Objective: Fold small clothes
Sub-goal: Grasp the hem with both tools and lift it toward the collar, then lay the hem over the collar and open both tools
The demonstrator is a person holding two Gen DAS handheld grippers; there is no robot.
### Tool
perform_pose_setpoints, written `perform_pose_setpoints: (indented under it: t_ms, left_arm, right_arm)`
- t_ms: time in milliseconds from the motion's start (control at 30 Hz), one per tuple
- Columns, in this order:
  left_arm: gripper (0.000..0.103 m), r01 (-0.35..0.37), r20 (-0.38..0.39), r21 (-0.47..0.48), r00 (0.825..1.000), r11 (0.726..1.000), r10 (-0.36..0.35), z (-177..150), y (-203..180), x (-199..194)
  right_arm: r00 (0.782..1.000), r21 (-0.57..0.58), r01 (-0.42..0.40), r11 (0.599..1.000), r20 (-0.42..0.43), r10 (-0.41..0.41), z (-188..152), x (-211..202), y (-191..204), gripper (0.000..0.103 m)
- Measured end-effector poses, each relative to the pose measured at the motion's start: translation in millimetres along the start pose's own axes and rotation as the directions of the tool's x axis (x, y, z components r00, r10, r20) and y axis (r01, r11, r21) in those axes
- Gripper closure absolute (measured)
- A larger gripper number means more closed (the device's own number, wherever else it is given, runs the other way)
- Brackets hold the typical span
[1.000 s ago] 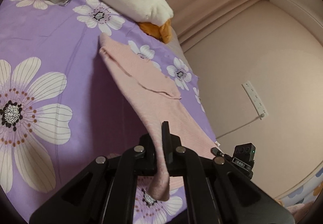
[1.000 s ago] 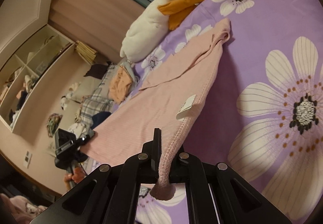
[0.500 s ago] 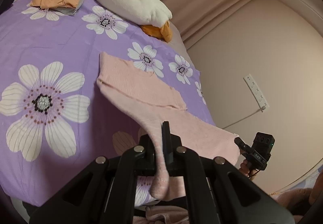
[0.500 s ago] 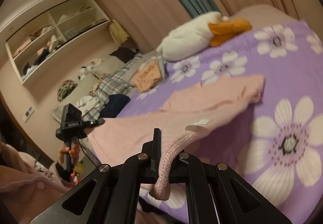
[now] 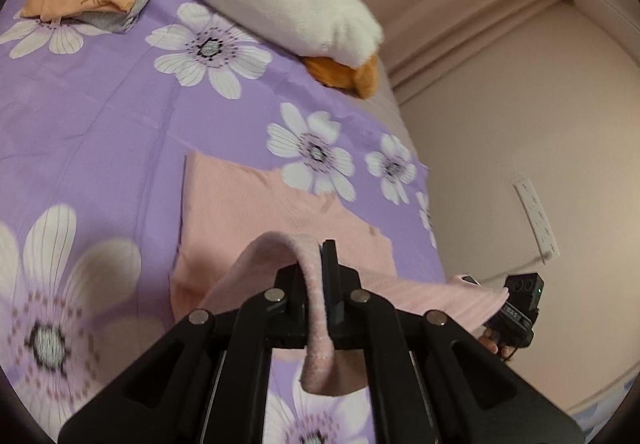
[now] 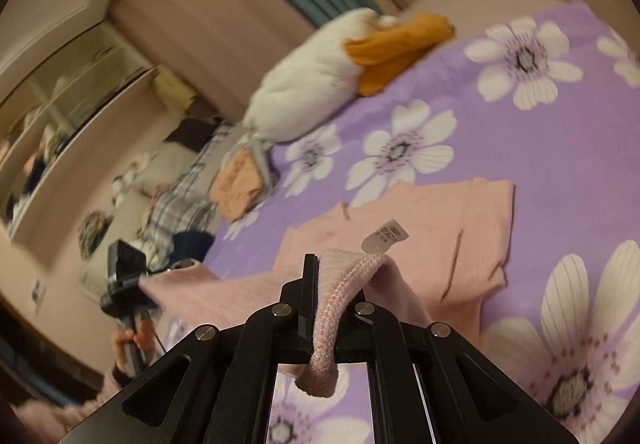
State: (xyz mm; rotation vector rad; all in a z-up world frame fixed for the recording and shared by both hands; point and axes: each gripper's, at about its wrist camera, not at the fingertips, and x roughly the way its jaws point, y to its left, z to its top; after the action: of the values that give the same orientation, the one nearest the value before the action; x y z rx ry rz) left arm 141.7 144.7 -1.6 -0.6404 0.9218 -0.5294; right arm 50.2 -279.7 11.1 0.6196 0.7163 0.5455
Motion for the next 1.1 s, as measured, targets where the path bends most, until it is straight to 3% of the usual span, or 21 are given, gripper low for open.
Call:
perform_pose_setpoints:
  t_ms: [133,333,467,500,533,600,667,700,800,900,1000,1100]
  left_arm:
    - [0.100,-0.049,-0.037,-0.047,0.998,0.998,0.047,25.2,24.5,39.5]
    - [0.100,-0.116,-0.125,-0.133,0.987,0.984,0.099,43.1,61.8,93.3]
    - [0.095,-0.125,-0.182,-0.234,0.980,0.964,0.083,50.4,83.5,117.2]
    - [0.082,-0.128,-0.198,-0.277,0.977,0.952,0.074,52.9,90.2,122.8]
    - [0.059,-0.135,-0.205,-0.328,0.976,0.935,0.069,55.5,97.3,126.8]
    - [0.031,-0.117,-0.191,-0.439,0.981,0.891,0.035,61.2,111.9,130.5]
    - [0.030,-0.074,-0.157,-0.522,0.988,0.850,-0.010,67.4,122.2,131.4]
    - [0.030,-0.068,-0.141,-0.540,0.990,0.839,-0.010,72.2,125.5,131.8]
    - [0.030,-0.066,-0.089,-0.515,0.996,0.855,0.023,84.1,123.6,128.2]
    - [0.030,-0.019,-0.027,-0.543,1.000,0.840,0.005,94.6,126.7,122.1]
    - [0.030,0.025,0.063,-0.557,0.998,0.830,0.013,103.8,130.1,104.8]
    - [0.030,-0.093,0.004,-0.438,0.994,0.894,0.105,103.5,116.1,93.1]
  right_arm:
    - [0.999,0.094,0.053,0.994,-0.011,-0.052,23.1,30.3,-30.3,0.098]
    - [0.989,0.223,0.129,0.966,-0.098,-0.109,36.5,79.1,-80.6,0.098]
    - [0.980,0.291,0.159,0.943,-0.164,-0.115,36.0,102.1,-103.1,0.098]
    - [0.979,0.329,0.159,0.931,-0.176,-0.105,36.3,106.4,-110.2,0.098]
    - [0.978,0.367,0.159,0.917,-0.183,-0.097,37.0,110.0,-117.5,0.098]
    - [0.977,0.460,0.158,0.874,-0.200,-0.072,37.5,115.2,-131.9,0.097]
    - [0.980,0.553,0.125,0.824,-0.196,-0.017,37.5,118.1,-145.3,0.091]
    - [0.983,0.584,0.101,0.806,-0.181,0.008,38.5,119.2,-150.5,0.082]
    - [0.994,0.650,0.055,0.758,-0.110,0.022,42.6,115.1,-161.3,0.071]
    - [0.999,0.699,-0.007,0.715,-0.021,0.030,47.4,107.3,-168.0,0.062]
    - [0.999,0.667,-0.017,0.745,0.041,-0.014,57.4,96.4,-169.0,0.062]
    - [0.997,0.595,0.009,0.804,0.054,-0.051,63.9,86.7,-156.5,0.062]
